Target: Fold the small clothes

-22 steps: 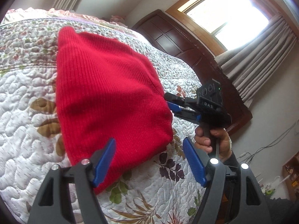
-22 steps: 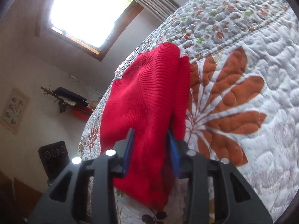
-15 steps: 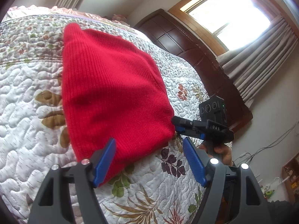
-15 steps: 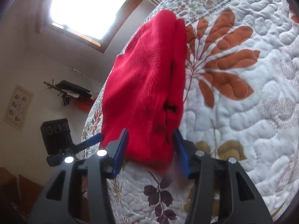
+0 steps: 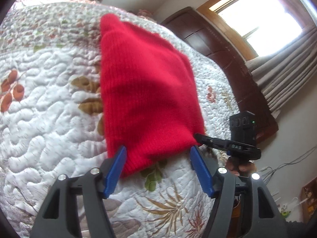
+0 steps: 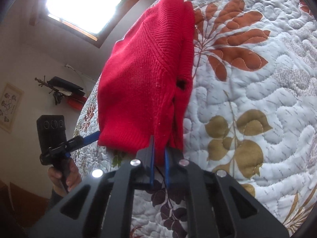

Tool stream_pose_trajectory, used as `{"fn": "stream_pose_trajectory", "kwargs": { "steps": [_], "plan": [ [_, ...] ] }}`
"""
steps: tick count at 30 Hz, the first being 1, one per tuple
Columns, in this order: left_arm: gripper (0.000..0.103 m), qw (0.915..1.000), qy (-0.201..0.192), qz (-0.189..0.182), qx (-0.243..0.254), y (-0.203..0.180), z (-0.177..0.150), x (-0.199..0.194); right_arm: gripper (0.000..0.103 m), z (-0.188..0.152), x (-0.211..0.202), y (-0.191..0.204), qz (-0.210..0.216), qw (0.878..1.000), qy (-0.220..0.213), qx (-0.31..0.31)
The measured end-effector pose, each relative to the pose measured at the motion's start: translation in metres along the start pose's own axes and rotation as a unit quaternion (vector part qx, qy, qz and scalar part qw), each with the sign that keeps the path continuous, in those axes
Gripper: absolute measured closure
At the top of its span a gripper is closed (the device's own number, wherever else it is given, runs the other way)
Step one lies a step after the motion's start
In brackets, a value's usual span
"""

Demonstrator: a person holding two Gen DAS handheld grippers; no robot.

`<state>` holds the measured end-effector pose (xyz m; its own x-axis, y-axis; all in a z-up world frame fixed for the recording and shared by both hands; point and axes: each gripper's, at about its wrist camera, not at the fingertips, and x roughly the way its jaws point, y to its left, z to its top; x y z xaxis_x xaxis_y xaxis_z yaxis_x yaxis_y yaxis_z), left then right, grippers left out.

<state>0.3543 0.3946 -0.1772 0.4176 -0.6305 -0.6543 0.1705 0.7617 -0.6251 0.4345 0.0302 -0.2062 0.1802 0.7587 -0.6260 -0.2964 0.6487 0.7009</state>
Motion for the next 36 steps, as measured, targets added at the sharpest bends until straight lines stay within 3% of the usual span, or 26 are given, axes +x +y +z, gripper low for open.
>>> {"fn": "stream_pose_trajectory", "kwargs": {
  "steps": [1, 2, 3, 8, 11, 14, 16, 18, 20, 23, 25, 28, 30, 32, 34, 35, 36],
  "plan": [
    [0.036, 1.0, -0.001, -0.003, 0.005, -0.001, 0.0, -0.003, 0.087, 0.0, -0.007, 0.003, -0.002, 1.0, -0.005, -0.005],
    [0.036, 0.9999, -0.007, -0.012, 0.01, -0.003, 0.001, -0.009, 0.075, 0.001, -0.017, 0.008, -0.003, 1.0, -0.018, -0.013],
    [0.036, 0.9994, -0.019, -0.024, 0.015, -0.004, 0.002, -0.018, 0.072, 0.002, -0.028, 0.012, -0.001, 0.999, -0.036, -0.019],
    [0.029, 0.9928, -0.085, -0.078, 0.03, -0.021, 0.047, -0.04, 0.072, 0.053, -0.051, 0.035, 0.015, 0.994, -0.099, -0.043],
    [0.029, 0.9941, -0.07, -0.082, 0.016, -0.016, 0.077, -0.014, 0.067, 0.091, -0.018, 0.046, 0.046, 0.995, -0.076, -0.035],
    [0.03, 0.9983, -0.04, -0.042, -0.004, 0.008, 0.087, 0.019, 0.067, 0.117, 0.018, 0.035, 0.052, 0.997, -0.047, -0.016],
    [0.037, 0.9991, -0.03, -0.03, -0.002, 0.021, 0.083, 0.032, 0.073, 0.125, 0.033, 0.018, 0.04, 0.999, -0.034, -0.002],
    [0.043, 0.9986, -0.032, -0.041, -0.002, 0.03, 0.08, 0.032, 0.103, 0.13, 0.041, 0.001, 0.024, 0.999, -0.023, 0.007],
    [0.045, 0.9981, -0.034, -0.052, -0.008, 0.034, 0.08, 0.022, 0.103, 0.134, 0.03, -0.01, 0.022, 0.999, -0.037, 0.013],
    [0.036, 0.9952, -0.075, -0.061, 0.015, 0.027, 0.085, -0.01, 0.083, 0.141, -0.002, -0.012, 0.026, 0.996, -0.085, 0.008],
    [0.033, 0.9939, -0.098, -0.047, 0.018, 0.028, 0.095, -0.021, 0.083, 0.149, -0.01, -0.004, 0.04, 0.995, -0.092, -0.01],
    [0.031, 0.9978, -0.065, -0.002, -0.015, 0.044, 0.11, 0.0, 0.073, 0.16, 0.005, -0.001, 0.04, 0.997, -0.072, -0.012],
    [0.031, 0.9982, -0.026, 0.044, -0.031, 0.054, 0.112, 0.023, 0.068, 0.163, 0.026, -0.005, 0.008, 0.999, -0.052, 0.002],
    [0.031, 0.9978, -0.01, 0.053, -0.038, 0.061, 0.11, 0.031, 0.078, 0.165, 0.033, -0.014, -0.018, 0.999, -0.046, 0.013],
    [0.03, 0.9984, -0.024, 0.038, -0.033, 0.061, 0.108, 0.018, 0.075, 0.163, 0.014, -0.023, -0.009, 0.997, -0.069, 0.028],
    [0.027, 0.9986, -0.034, 0.027, -0.03, 0.062, 0.107, 0.01, 0.063, 0.161, 0.0, -0.029, -0.003, 0.996, -0.084, 0.032],
    [0.021, 0.9985, -0.042, 0.02, -0.029, 0.064, 0.107, 0.002, 0.045, 0.159, -0.013, -0.034, -0.007, 0.995, -0.096, 0.037]
  ]
}}
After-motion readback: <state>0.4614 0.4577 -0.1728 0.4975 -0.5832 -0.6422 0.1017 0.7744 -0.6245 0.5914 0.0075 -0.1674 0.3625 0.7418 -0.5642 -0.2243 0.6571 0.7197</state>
